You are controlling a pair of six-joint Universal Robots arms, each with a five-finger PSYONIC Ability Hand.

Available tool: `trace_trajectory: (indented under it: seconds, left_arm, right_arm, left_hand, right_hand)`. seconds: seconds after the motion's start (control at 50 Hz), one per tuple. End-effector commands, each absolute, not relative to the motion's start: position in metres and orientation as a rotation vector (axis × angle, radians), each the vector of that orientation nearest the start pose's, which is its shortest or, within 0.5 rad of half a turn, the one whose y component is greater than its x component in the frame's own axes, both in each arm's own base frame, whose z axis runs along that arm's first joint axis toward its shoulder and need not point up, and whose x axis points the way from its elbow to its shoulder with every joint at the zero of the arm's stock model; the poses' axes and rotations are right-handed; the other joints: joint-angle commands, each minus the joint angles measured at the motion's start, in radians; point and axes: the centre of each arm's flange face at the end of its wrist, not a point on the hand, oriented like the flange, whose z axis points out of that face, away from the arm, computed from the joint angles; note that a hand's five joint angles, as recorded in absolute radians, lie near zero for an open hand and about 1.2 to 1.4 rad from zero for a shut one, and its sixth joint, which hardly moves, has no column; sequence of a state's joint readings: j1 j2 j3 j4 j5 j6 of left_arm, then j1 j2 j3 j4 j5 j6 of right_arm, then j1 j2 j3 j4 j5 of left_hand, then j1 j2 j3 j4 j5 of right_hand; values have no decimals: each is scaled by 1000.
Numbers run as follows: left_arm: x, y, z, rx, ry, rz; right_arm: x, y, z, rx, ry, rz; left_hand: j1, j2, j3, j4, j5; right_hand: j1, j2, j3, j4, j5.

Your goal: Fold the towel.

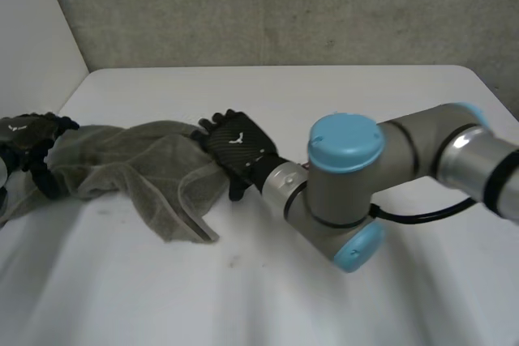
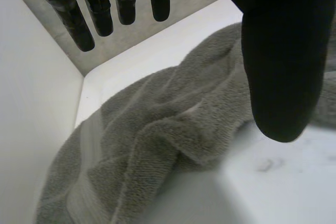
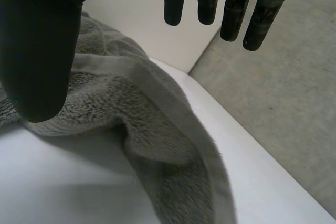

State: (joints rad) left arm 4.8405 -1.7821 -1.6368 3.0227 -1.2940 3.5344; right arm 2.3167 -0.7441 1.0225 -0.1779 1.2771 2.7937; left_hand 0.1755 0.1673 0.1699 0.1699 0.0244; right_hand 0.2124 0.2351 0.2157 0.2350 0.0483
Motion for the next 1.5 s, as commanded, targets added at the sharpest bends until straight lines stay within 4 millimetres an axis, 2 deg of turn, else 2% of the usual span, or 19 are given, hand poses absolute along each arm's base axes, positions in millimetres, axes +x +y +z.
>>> trace_trajectory:
  seconds: [0.02, 0.08, 0.12, 0.18, 0.24, 0.28, 0.3, 0.34, 0.4, 0.56, 0.66, 0.86, 1.04, 1.2, 1.32, 1.34, 1.36, 1.4, 1.5]
  left_arm:
    - [-115, -307, 217, 574, 2468, -1765]
    - [-116, -303, 216, 576, 2464, -1771]
    - [-117, -302, 215, 578, 2467, -1768]
    - [-117, -300, 212, 578, 2474, -1762]
    - [-119, -299, 211, 586, 2478, -1761]
    - [-121, -300, 211, 598, 2470, -1774]
    - [-121, -300, 211, 598, 2470, -1774]
    - [-122, -302, 213, 602, 2451, -1792]
    - [-121, -307, 212, 605, 2417, -1824]
    - [-138, -314, 199, 737, 2420, -1910]
    - [-168, -304, 176, 927, 2559, -1921]
    - [-194, -286, 158, 935, 2767, -1880]
    - [-192, -282, 166, 905, 2757, -1904]
    - [-183, -279, 161, 863, 2772, -1868]
    - [-183, -275, 157, 860, 2792, -1847]
    - [-183, -274, 158, 860, 2788, -1851]
    - [-183, -274, 158, 861, 2788, -1851]
    - [-183, -271, 160, 866, 2785, -1855]
    - [-185, -268, 165, 879, 2764, -1878]
  right_arm:
    - [453, -230, 137, -1294, 1534, -1718]
    - [458, -234, 125, -1295, 1540, -1722]
    - [462, -237, 125, -1292, 1525, -1739]
    - [463, -238, 140, -1278, 1488, -1764]
    - [463, -238, 157, -1256, 1459, -1796]
    - [459, -238, 205, -1195, 1395, -1876]
    - [459, -238, 205, -1194, 1394, -1876]
    - [446, -235, 251, -1115, 1361, -1918]
    - [426, -231, 284, -1072, 1374, -1937]
    - [377, -231, 328, -1008, 1455, -1982]
    - [366, -223, 340, -967, 1467, -1970]
    - [337, -223, 372, -788, 1520, -2027]
    - [313, -256, 356, -740, 1681, -2058]
    - [263, -335, 305, -651, 1957, -2089]
    - [241, -366, 270, -652, 2089, -2077]
    - [235, -372, 261, -666, 2126, -2063]
    - [235, -372, 261, -666, 2127, -2063]
    - [230, -374, 242, -698, 2205, -2014]
    - [225, -363, 221, -740, 2292, -1918]
  left_hand:
    - [3, 11, 8, 8, -21]
    - [3, 11, 8, 8, -21]
    - [3, 11, 8, 8, -21]
    - [3, 11, 8, 8, -21]
    - [0, 8, 5, 5, -24]
    - [0, 8, 5, 5, -24]
    - [0, 8, 5, 5, -24]
    - [0, 8, 5, 5, -24]
    - [0, 8, 5, 5, -24]
    - [-1, 7, 5, 5, -24]
    - [-1, 7, 5, 5, -24]
    - [14, 23, 20, 20, -9]
    - [14, 23, 20, 20, -9]
    - [9, 17, 14, 14, -15]
    - [3, 11, 8, 8, -21]
    - [3, 11, 8, 8, -21]
    - [3, 11, 8, 8, -21]
    - [3, 11, 8, 8, -21]
    - [3, 11, 8, 8, -21]
  right_hand:
    - [61, 38, 57, 38, 50]
    - [190, 167, 186, 167, 179]
    - [770, 747, 767, 747, 760]
    - [1183, 1161, 1180, 1161, 1173]
    - [1184, 1161, 1181, 1161, 1173]
    - [1184, 1161, 1181, 1161, 1173]
    - [1184, 1161, 1181, 1161, 1173]
    - [1184, 1161, 1181, 1161, 1173]
    - [1184, 1161, 1181, 1161, 1173]
    - [1184, 1161, 1181, 1161, 1173]
    - [1184, 1161, 1181, 1161, 1173]
    - [1184, 1161, 1181, 1161, 1173]
    - [1184, 1161, 1181, 1161, 1173]
    - [1184, 1161, 1181, 1161, 1173]
    - [1173, 1151, 1170, 1151, 1163]
    - [769, 747, 766, 747, 759]
    - [765, 742, 762, 743, 755]
    - [43, 20, 40, 21, 33]
    - [-38, -61, -41, -60, -48]
